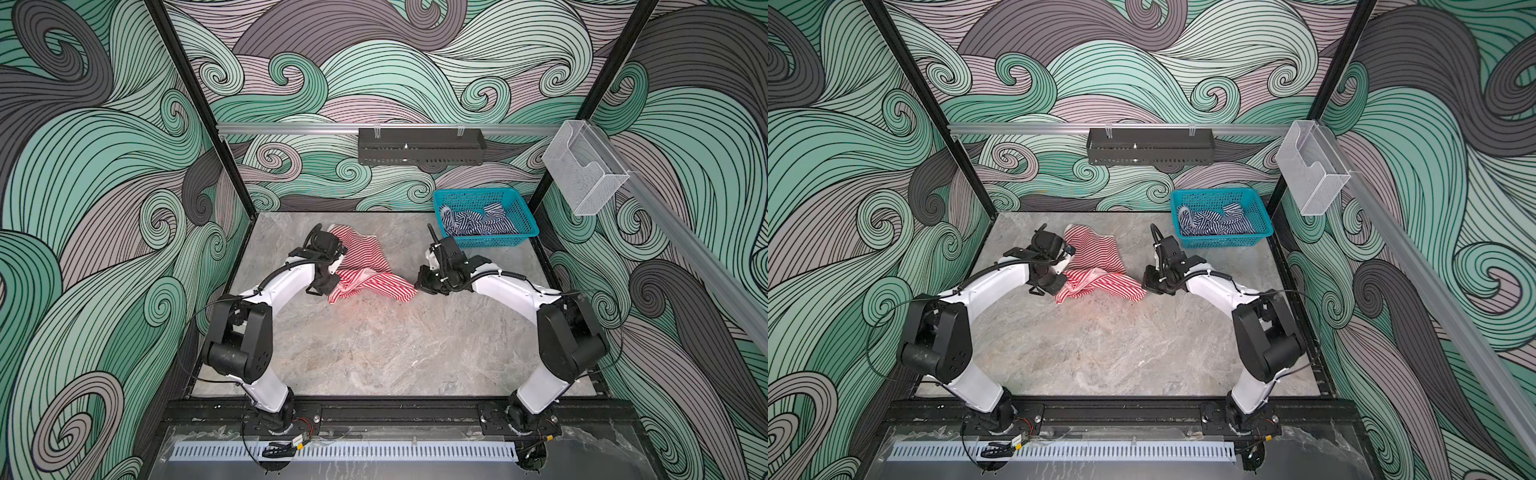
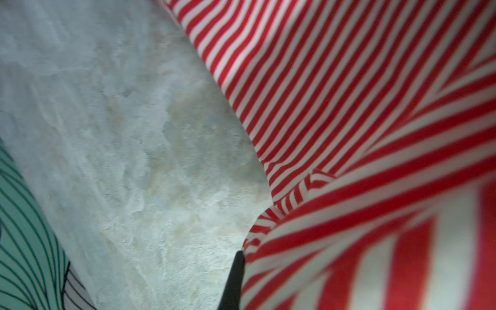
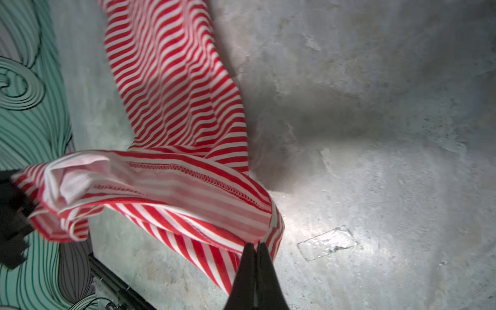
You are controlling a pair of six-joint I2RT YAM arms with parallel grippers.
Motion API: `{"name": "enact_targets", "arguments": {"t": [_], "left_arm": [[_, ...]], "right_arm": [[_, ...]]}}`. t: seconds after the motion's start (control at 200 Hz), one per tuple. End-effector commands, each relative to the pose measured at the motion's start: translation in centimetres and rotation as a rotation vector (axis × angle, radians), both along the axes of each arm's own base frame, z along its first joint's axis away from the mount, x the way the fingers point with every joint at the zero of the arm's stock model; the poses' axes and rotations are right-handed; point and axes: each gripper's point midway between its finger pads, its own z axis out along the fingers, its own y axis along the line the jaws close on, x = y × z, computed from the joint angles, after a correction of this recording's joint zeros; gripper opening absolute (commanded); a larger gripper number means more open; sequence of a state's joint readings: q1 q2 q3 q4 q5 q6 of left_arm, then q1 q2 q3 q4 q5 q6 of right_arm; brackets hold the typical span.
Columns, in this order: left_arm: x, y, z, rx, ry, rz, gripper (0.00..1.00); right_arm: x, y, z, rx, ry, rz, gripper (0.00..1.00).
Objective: Fold and stack the tank tops
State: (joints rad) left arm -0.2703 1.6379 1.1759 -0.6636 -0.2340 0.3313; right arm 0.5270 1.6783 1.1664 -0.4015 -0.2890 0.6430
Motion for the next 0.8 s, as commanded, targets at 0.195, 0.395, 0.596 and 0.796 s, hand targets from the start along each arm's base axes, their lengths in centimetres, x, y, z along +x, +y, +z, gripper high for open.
{"name": "enact_targets", "arguments": {"t": [0.195, 0.395, 0.596, 0.796], "left_arm": [[-1.6, 4.5, 0.6, 0.046, -0.014, 0.094, 0.31], [-5.6, 3.9, 3.2, -0.147, -0.029, 0.070, 0.57], [-13.0, -0.8, 1.3, -0.354, 0.227, -0.172, 0.57], [-17.3, -1.9, -1.1, -0.400, 0.436, -0.254, 0.57]], "right_arm": [[-5.1, 0.2, -2.6, -0.180, 0.038, 0.118, 0.00], [-6.9, -0.9, -4.1, -0.353, 0.038, 0.174, 0.04], [-7.0, -2.7, -4.1, -0.463, 0.029, 0.163, 0.33], [-6.8, -3.1, -2.7, -0.463, -0.001, 0.145, 0.51]]}}
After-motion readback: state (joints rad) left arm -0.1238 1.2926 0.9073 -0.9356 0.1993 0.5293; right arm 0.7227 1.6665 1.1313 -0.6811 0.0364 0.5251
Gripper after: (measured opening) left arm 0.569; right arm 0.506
